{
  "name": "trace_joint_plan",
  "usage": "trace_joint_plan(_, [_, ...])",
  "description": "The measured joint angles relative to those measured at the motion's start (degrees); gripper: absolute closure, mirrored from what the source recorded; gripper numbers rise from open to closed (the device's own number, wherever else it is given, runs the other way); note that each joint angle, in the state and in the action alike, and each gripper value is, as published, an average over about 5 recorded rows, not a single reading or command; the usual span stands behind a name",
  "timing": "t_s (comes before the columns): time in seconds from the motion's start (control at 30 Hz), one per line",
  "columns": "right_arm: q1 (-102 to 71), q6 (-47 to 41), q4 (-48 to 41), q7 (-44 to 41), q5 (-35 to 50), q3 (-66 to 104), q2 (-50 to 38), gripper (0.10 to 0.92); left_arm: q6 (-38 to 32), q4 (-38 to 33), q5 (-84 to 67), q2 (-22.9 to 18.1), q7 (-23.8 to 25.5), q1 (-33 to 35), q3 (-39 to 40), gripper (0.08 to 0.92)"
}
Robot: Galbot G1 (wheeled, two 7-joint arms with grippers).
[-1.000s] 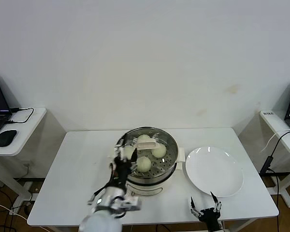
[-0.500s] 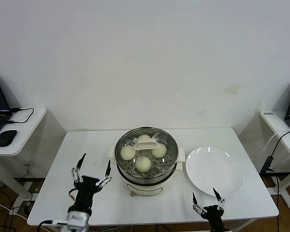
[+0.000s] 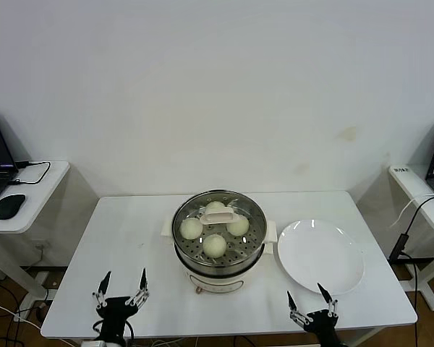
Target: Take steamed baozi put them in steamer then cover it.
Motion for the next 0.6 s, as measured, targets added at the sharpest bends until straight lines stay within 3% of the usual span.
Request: trace_joint_plan(0.6, [-1.9,-0.7,2.7,-0.1,4.1,-2.0,-3.5,0.203,-4.7,4.5,-0.7,-2.7,0.3,4.7,-0.5,0.177])
